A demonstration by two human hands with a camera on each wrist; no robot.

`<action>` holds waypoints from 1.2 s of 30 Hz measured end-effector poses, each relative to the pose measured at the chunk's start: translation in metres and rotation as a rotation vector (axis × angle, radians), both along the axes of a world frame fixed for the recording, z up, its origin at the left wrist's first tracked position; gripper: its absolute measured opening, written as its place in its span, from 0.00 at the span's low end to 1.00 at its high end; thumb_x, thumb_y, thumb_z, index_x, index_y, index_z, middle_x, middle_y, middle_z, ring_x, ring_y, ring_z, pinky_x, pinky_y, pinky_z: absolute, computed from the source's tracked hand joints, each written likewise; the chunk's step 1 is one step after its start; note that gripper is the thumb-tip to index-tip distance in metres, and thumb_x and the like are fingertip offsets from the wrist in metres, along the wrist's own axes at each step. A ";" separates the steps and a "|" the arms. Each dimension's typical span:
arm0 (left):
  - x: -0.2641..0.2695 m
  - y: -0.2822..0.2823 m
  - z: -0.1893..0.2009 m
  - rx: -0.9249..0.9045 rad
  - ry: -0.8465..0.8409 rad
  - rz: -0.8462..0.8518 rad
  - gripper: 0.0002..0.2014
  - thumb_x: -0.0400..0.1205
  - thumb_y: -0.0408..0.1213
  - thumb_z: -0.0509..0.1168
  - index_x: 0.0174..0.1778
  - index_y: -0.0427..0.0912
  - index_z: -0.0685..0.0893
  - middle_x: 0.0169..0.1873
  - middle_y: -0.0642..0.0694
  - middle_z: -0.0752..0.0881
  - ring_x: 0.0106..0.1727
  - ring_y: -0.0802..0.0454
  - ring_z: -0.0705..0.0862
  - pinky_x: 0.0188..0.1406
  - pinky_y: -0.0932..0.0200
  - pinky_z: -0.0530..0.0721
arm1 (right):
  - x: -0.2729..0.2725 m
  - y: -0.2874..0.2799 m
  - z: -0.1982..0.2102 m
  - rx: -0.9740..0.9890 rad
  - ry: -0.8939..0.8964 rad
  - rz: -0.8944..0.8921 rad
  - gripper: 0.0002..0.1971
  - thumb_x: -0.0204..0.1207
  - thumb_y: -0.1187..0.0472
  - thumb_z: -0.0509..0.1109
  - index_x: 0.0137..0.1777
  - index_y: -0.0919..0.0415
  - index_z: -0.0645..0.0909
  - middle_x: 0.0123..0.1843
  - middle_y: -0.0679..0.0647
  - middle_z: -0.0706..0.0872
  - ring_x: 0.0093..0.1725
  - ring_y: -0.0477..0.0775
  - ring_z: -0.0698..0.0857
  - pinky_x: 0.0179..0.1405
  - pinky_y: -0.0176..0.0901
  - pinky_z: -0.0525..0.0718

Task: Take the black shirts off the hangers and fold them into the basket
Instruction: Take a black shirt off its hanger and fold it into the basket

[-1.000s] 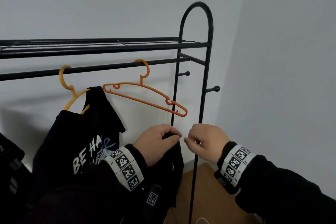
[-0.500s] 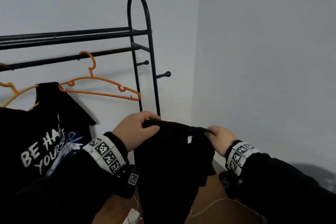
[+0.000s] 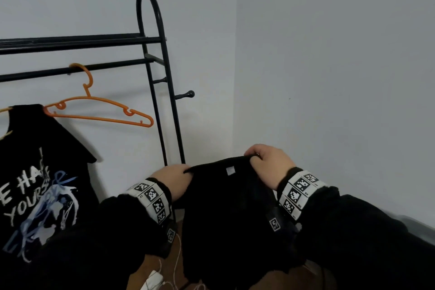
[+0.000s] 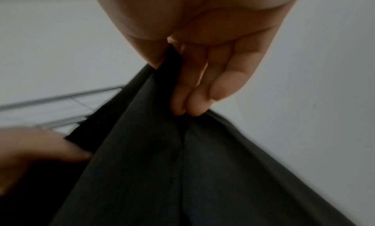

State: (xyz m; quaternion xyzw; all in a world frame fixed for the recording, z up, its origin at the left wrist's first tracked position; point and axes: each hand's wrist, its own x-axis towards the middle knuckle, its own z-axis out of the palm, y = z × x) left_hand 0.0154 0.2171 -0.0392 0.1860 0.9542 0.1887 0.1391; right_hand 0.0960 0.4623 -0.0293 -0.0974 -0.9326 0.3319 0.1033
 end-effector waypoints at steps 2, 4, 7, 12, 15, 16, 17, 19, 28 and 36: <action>-0.002 0.003 -0.001 0.248 -0.062 0.102 0.18 0.85 0.44 0.53 0.66 0.58 0.83 0.64 0.46 0.87 0.65 0.39 0.84 0.65 0.48 0.82 | 0.003 0.013 -0.003 0.120 -0.092 -0.055 0.11 0.76 0.56 0.62 0.52 0.45 0.84 0.49 0.48 0.89 0.51 0.56 0.86 0.52 0.44 0.83; 0.001 0.010 -0.003 0.534 -0.136 0.216 0.17 0.82 0.40 0.54 0.58 0.59 0.86 0.54 0.41 0.89 0.50 0.40 0.89 0.49 0.46 0.88 | 0.004 0.020 -0.009 0.176 -0.145 -0.098 0.12 0.76 0.54 0.62 0.56 0.45 0.83 0.49 0.49 0.88 0.53 0.58 0.86 0.51 0.44 0.82; 0.009 0.023 0.001 0.814 -0.229 0.342 0.17 0.80 0.33 0.54 0.46 0.54 0.88 0.41 0.39 0.85 0.35 0.44 0.83 0.25 0.55 0.81 | 0.001 0.022 -0.015 0.113 -0.184 -0.080 0.14 0.77 0.58 0.57 0.51 0.50 0.84 0.42 0.52 0.92 0.43 0.56 0.89 0.44 0.41 0.82; 0.010 0.027 0.003 0.896 -0.236 0.383 0.11 0.82 0.30 0.58 0.55 0.46 0.82 0.52 0.42 0.83 0.44 0.43 0.85 0.31 0.50 0.88 | -0.011 0.014 -0.019 -0.543 -0.142 -0.145 0.15 0.80 0.68 0.52 0.45 0.60 0.81 0.27 0.60 0.89 0.32 0.62 0.89 0.24 0.39 0.79; 0.006 0.017 0.006 0.927 -0.242 0.377 0.08 0.81 0.28 0.63 0.54 0.41 0.79 0.51 0.39 0.82 0.42 0.45 0.85 0.40 0.46 0.90 | -0.019 0.012 -0.020 -0.707 -0.036 -0.129 0.12 0.78 0.71 0.60 0.48 0.56 0.83 0.38 0.57 0.91 0.40 0.55 0.88 0.37 0.43 0.81; 0.005 0.012 0.007 0.935 -0.253 0.346 0.07 0.80 0.27 0.63 0.52 0.40 0.80 0.51 0.37 0.83 0.43 0.45 0.85 0.43 0.45 0.90 | -0.021 0.013 -0.024 -0.665 0.003 -0.102 0.14 0.75 0.74 0.62 0.48 0.55 0.83 0.39 0.55 0.89 0.40 0.54 0.86 0.38 0.41 0.80; 0.005 0.007 0.007 0.916 -0.262 0.297 0.09 0.78 0.26 0.64 0.52 0.41 0.81 0.51 0.37 0.83 0.43 0.44 0.86 0.44 0.46 0.89 | -0.023 0.014 -0.027 -0.570 0.035 -0.074 0.17 0.73 0.76 0.63 0.49 0.53 0.84 0.38 0.53 0.88 0.39 0.53 0.85 0.37 0.39 0.80; 0.003 -0.003 0.007 0.728 -0.205 0.171 0.19 0.72 0.28 0.63 0.57 0.49 0.81 0.52 0.41 0.84 0.43 0.45 0.87 0.40 0.52 0.88 | -0.024 0.011 -0.028 -0.335 0.047 -0.054 0.18 0.69 0.73 0.66 0.50 0.49 0.83 0.40 0.49 0.90 0.40 0.50 0.87 0.39 0.39 0.83; -0.012 -0.030 0.001 0.170 0.170 0.080 0.06 0.82 0.46 0.65 0.43 0.54 0.86 0.38 0.53 0.88 0.42 0.51 0.87 0.41 0.58 0.80 | -0.038 0.002 -0.033 -0.120 0.137 -0.018 0.06 0.74 0.57 0.76 0.50 0.53 0.88 0.58 0.49 0.81 0.59 0.50 0.81 0.64 0.43 0.78; -0.024 -0.028 -0.018 0.580 0.021 0.288 0.17 0.83 0.55 0.63 0.51 0.46 0.87 0.43 0.48 0.90 0.47 0.49 0.89 0.51 0.52 0.85 | -0.048 -0.009 -0.039 -0.119 0.040 -0.049 0.11 0.80 0.47 0.66 0.45 0.54 0.79 0.40 0.50 0.87 0.43 0.54 0.86 0.41 0.45 0.79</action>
